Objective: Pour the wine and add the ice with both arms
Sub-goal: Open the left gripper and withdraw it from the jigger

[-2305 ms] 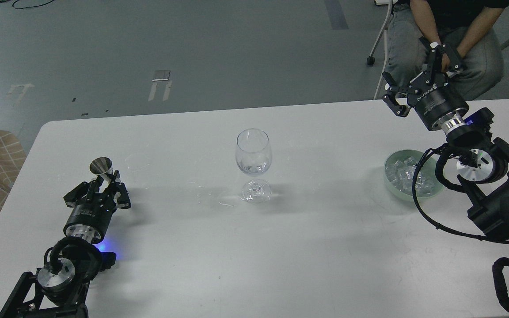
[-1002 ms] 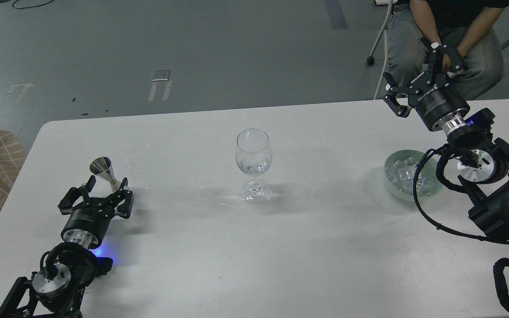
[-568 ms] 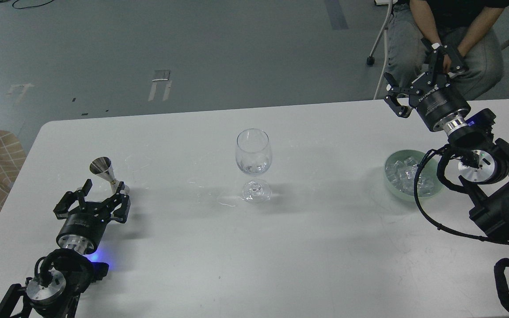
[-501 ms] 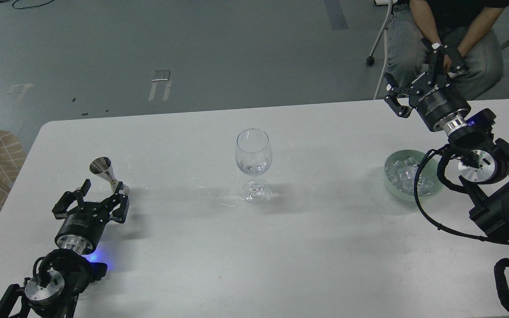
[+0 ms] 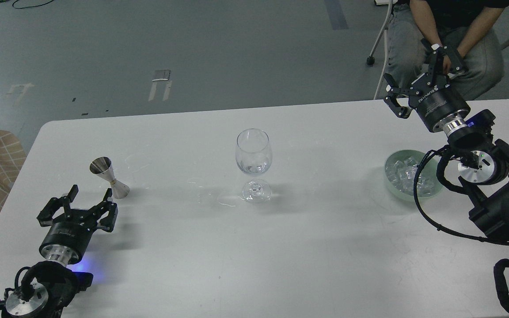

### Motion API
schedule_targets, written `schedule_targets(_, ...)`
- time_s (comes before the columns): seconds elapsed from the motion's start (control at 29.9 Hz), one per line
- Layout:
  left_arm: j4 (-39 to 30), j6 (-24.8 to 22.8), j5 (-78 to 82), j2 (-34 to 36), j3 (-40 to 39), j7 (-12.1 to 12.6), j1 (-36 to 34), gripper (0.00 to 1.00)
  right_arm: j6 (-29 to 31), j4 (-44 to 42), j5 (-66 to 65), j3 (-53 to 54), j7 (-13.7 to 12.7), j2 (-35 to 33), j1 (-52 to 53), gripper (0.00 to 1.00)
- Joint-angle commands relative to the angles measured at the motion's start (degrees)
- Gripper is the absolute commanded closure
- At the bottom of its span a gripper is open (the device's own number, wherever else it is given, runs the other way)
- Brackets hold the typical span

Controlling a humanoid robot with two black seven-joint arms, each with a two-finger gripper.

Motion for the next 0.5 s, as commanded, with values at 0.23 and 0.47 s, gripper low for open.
schedule_targets(0.23,-4.61,-0.52,-0.55,8.68,-6.86,0.08,6.85,0.2,0.0,0.09,0.08,0.08,0.0,-0.1,-0.26,0.0)
schedule_targets(0.47,-4.52,-1.4,0.41,19.58,-7.83,-0.71,5.62,0.14,0.0,0.17,0.08,0.17,0.0,-0.19,-0.35,0.0)
